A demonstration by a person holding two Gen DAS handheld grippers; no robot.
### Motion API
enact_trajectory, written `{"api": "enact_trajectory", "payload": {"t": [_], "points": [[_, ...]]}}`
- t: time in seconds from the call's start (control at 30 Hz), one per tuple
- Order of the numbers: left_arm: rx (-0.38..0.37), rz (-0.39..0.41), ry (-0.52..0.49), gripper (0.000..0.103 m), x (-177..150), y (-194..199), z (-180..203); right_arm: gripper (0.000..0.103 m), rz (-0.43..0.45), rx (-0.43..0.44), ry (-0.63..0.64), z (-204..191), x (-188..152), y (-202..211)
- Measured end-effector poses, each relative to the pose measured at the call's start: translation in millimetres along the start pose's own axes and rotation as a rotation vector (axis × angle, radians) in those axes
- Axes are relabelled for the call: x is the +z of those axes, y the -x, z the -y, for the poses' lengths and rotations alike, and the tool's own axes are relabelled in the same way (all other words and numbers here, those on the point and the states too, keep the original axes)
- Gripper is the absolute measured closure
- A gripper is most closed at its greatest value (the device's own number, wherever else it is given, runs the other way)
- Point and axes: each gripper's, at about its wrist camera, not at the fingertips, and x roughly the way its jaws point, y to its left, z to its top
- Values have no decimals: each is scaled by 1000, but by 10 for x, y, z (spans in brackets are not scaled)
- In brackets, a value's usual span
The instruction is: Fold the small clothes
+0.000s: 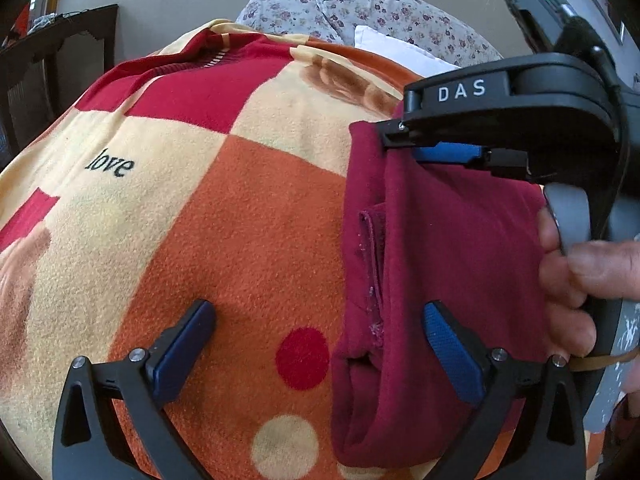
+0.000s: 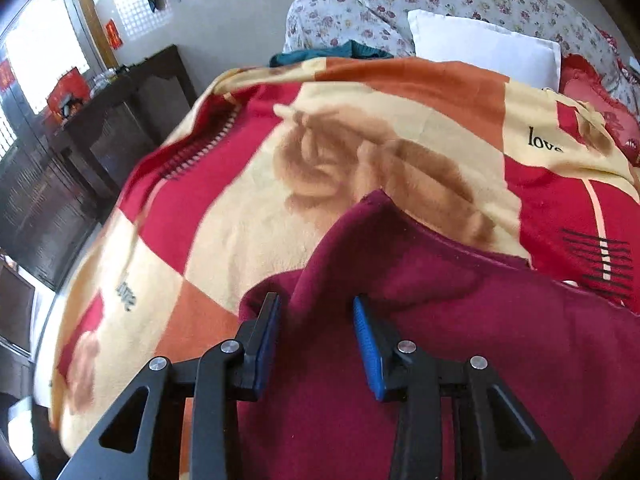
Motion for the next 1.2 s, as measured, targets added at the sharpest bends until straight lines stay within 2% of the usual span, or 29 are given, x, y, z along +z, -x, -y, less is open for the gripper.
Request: {"api": "enact_trajectory", "payload": {"t": [0.17, 0.23, 0.3, 0.47, 0.53, 0.57, 0.7, 0.83, 0.9, 0.97, 1.03, 1.1, 1.2], "points": [[0, 1, 0, 0, 5, -3, -3, 60, 26, 48, -28, 44, -58, 254], [1, 2, -1, 0, -3, -4, -7, 44, 54, 50, -50, 81, -80, 355], [0, 3, 0, 0, -9, 0, -8, 40, 64, 49, -59, 109, -96, 397], [2, 5, -3, 0, -18, 8, -4, 41, 70, -21, -32, 93, -19, 299], [4, 6, -3, 0, -19, 8, 0, 59, 83, -102, -10, 71, 37, 241], [6, 7, -4, 0, -21, 9, 1, 61, 77, -125, -12, 69, 78, 176], [17, 8, -5, 0, -24, 0, 15, 62, 45, -78, -16, 82, 155, -40], [20, 9, -6, 0, -27, -2, 26, 60, 27, -132, 61, -39, 153, -115], [21, 9, -7, 0, -26, -2, 32, 59, 25, -104, 54, -26, 147, -50], [21, 10, -8, 0, -26, -2, 31, 53, 22, -42, 1, 32, 118, 56], [19, 10, -7, 0, -27, -1, 27, 34, 34, 8, -53, 79, 77, 162], [17, 9, -6, 0, -25, 1, 21, 20, 45, 30, -76, 80, 29, 241], [16, 10, -7, 0, -26, 5, 19, 18, 5, 2, -33, -4, 6, 206]]}}
